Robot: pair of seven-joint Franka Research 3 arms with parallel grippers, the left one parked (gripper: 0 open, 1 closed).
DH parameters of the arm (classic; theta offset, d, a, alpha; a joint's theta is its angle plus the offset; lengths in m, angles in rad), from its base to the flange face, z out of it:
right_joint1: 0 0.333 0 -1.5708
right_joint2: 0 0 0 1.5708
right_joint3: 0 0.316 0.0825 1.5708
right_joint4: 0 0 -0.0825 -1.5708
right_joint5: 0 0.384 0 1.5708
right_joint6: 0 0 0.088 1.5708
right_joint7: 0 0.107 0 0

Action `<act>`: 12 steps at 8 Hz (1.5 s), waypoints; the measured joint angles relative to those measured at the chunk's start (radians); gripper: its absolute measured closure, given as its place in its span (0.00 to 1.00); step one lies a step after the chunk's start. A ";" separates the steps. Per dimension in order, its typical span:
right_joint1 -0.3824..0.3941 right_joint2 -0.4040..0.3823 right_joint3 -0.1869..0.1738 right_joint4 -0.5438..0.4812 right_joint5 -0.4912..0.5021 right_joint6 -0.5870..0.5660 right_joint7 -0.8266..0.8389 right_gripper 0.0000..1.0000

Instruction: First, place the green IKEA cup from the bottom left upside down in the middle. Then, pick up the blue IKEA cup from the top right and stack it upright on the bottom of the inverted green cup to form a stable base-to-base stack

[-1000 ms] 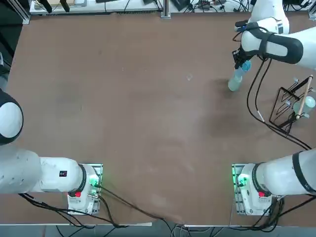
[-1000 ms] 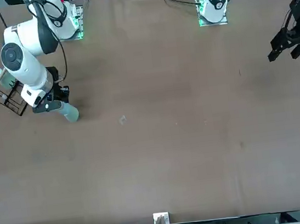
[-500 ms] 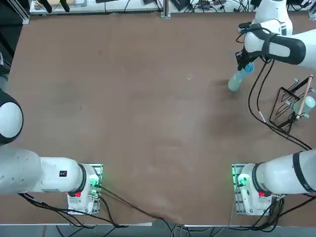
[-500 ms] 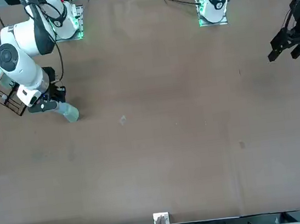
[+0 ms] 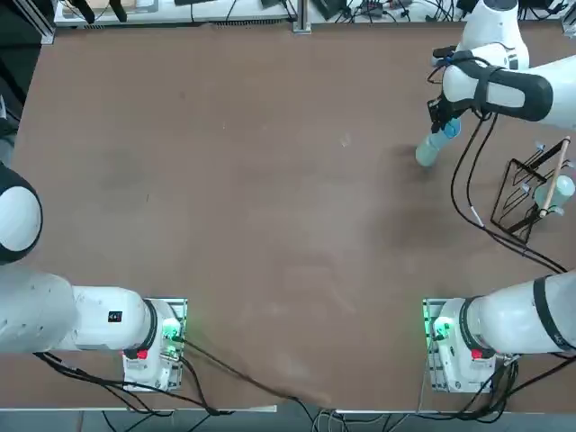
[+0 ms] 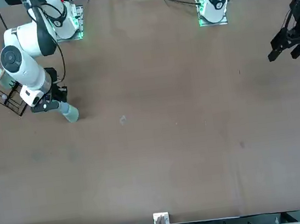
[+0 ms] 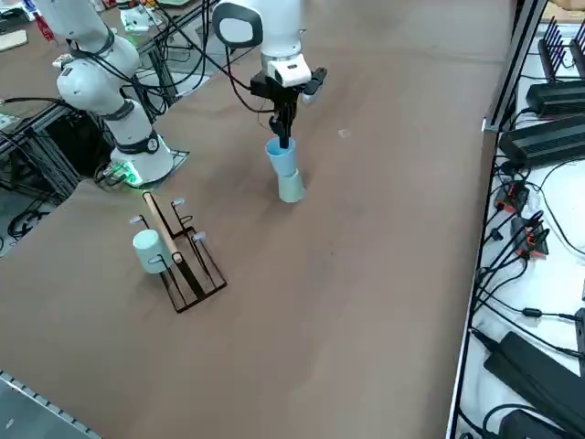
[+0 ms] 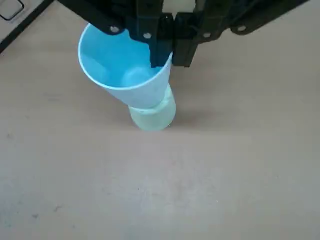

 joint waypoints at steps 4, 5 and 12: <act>0.000 0.008 0.004 0.000 0.000 0.010 0.000 0.98; 0.000 0.009 0.004 0.000 0.000 0.012 0.000 0.98; 0.000 0.021 0.005 0.000 0.000 0.028 0.000 0.95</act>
